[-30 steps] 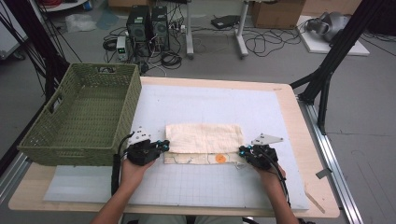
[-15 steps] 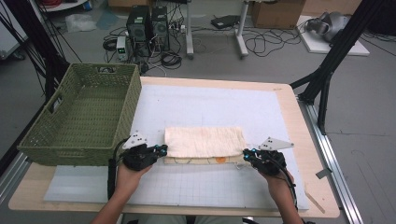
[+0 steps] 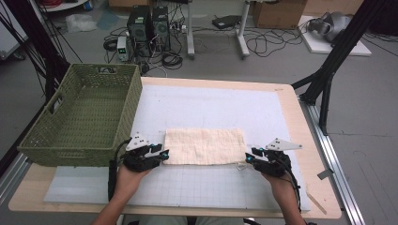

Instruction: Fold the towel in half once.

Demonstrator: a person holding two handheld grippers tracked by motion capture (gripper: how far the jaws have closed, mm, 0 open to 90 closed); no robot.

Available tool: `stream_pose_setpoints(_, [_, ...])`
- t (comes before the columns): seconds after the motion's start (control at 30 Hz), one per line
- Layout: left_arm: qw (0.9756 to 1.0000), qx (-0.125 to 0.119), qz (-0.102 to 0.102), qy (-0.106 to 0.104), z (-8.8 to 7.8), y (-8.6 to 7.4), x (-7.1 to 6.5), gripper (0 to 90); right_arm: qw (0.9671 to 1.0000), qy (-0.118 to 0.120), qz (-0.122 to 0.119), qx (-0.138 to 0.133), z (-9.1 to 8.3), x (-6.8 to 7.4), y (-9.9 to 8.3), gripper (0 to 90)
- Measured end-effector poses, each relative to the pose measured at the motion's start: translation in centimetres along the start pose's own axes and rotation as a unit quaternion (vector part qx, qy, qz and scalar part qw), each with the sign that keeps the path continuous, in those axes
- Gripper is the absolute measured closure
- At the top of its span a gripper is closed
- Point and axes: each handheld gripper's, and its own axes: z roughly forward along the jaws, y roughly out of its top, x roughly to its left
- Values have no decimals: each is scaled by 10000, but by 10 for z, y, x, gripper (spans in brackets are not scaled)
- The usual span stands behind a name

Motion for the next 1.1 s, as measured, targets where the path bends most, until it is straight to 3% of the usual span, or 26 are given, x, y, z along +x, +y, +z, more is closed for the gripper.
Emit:
stream_pose_setpoints(0.13, [9999, 32, -106, 84, 11, 5, 8, 552, 9997, -200, -6, 108, 14, -4, 2, 555])
stream_pose_setpoints(0.27, [9990, 39, -360, 268, 24, 4, 20, 530, 9990, -185, 93, 386, 32, -7, 0, 549])
stream_pose_setpoints(0.33, [9983, 162, -439, 340, 29, 4, 24, 517, 9983, -91, 253, 522, 39, -8, -3, 581])
stream_pose_setpoints(0.37, [9983, 163, -455, 335, 31, 5, 25, 516, 9986, -139, 227, 461, 39, -8, -3, 648])
stream_pose_setpoints(0.47, [9985, 202, -368, 344, 35, 11, 24, 519, 9984, 109, 276, 479, 36, -7, -6, 838])
stream_pose_setpoints(0.6, [9988, 272, -215, 357, 41, 18, 20, 537, 9980, 6, 88, 630, 30, 3, -7, 853])
stream_pose_setpoints(0.73, [9990, 161, -101, 393, 41, 19, 18, 540, 9971, -13, 29, 762, 20, 10, -10, 850])
stream_pose_setpoints(0.77, [9991, 113, -118, 396, 42, 20, 19, 540, 9969, -2, -4, 784, 19, 10, -10, 830])
stream_pose_setpoints(0.87, [9989, 158, -136, 431, 44, 23, 23, 541, 9979, -223, -69, 606, 16, 9, -7, 583])
stream_pose_setpoints(1.0, [9988, 117, 50, 478, 53, 36, 21, 574, 9989, -430, 21, 194, 18, 1, 6, 527])
stream_pose_setpoints(1.1, [9982, 109, 64, 582, 63, 44, 22, 587, 9984, -538, -131, 143, 30, -4, 18, 521])
